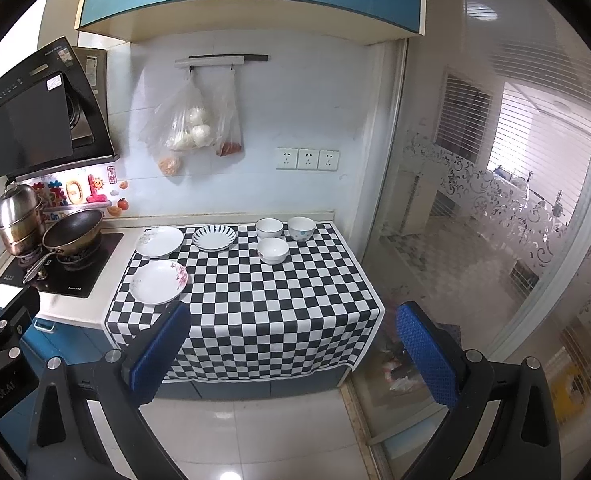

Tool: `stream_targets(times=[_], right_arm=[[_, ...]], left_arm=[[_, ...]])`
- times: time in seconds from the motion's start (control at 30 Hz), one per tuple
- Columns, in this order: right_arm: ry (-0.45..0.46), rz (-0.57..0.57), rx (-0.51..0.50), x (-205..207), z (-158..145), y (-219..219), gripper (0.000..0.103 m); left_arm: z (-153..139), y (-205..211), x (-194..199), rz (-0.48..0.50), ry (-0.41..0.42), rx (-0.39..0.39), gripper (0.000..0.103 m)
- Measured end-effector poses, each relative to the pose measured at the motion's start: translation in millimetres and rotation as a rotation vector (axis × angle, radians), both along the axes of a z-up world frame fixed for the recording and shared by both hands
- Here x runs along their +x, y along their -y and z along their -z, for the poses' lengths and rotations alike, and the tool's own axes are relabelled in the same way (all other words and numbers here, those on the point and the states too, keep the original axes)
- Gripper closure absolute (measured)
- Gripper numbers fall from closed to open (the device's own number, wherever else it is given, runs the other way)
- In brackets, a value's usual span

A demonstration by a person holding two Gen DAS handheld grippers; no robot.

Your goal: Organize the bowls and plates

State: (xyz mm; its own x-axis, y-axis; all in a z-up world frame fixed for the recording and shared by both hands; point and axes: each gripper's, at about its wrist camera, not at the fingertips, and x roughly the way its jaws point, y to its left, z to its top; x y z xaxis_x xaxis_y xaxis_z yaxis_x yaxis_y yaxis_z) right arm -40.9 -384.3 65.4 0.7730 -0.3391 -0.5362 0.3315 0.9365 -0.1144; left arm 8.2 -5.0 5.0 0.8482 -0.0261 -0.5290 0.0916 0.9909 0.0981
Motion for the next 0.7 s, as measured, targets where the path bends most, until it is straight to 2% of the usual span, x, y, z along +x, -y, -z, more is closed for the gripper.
stream_targets(times=[0.7], right_arm=[[0.001,0.014,0.005,1.7,-1.4,3.5,0.0]], left_arm=[[3.8,7.0,-0.9,0.003,0.003,-0.003,0.0]])
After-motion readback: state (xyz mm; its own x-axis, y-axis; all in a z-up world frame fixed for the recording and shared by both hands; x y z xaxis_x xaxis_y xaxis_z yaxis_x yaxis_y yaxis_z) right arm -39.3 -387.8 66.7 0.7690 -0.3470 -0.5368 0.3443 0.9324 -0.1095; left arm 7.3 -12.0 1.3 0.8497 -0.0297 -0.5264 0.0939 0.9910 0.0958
